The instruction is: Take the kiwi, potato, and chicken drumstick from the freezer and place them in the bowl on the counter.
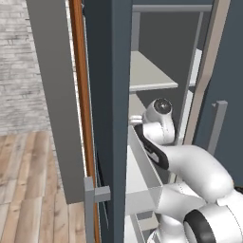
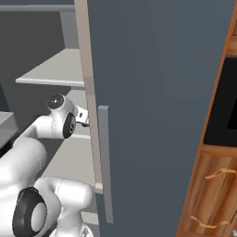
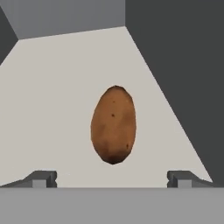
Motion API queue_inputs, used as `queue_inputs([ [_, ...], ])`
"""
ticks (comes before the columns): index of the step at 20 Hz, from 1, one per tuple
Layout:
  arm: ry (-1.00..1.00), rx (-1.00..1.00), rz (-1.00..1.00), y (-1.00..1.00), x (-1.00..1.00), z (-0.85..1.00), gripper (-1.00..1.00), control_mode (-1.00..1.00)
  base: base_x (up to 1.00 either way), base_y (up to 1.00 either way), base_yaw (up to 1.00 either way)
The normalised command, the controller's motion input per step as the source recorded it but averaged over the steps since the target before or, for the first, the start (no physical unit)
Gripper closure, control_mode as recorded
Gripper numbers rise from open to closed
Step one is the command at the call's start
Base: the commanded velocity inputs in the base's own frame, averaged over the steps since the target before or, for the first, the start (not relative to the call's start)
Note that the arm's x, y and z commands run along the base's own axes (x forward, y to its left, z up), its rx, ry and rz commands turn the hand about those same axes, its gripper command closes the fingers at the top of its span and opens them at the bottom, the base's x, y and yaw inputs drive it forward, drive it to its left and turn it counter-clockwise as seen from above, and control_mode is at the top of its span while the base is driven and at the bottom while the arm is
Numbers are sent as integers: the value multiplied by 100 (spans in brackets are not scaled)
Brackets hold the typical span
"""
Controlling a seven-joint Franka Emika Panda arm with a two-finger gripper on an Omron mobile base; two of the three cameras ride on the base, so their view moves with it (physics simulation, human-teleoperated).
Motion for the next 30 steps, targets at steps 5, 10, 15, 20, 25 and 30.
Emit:
queue_inputs([
  [5, 0, 0, 0, 0, 41, -21, -100, -100, 0, 0, 0],
  [10, 0, 0, 0, 0, 33, -27, -100, -100, 0, 0, 0],
  [15, 0, 0, 0, 0, 35, -26, -100, -100, 0, 0, 0],
  [20, 0, 0, 0, 0, 31, -25, -100, -100, 0, 0, 0],
  [25, 0, 0, 0, 0, 24, -16, 100, -100, 0, 0, 0],
  [30, 0, 0, 0, 0, -1, 0, 100, -100, 0, 0, 0],
])
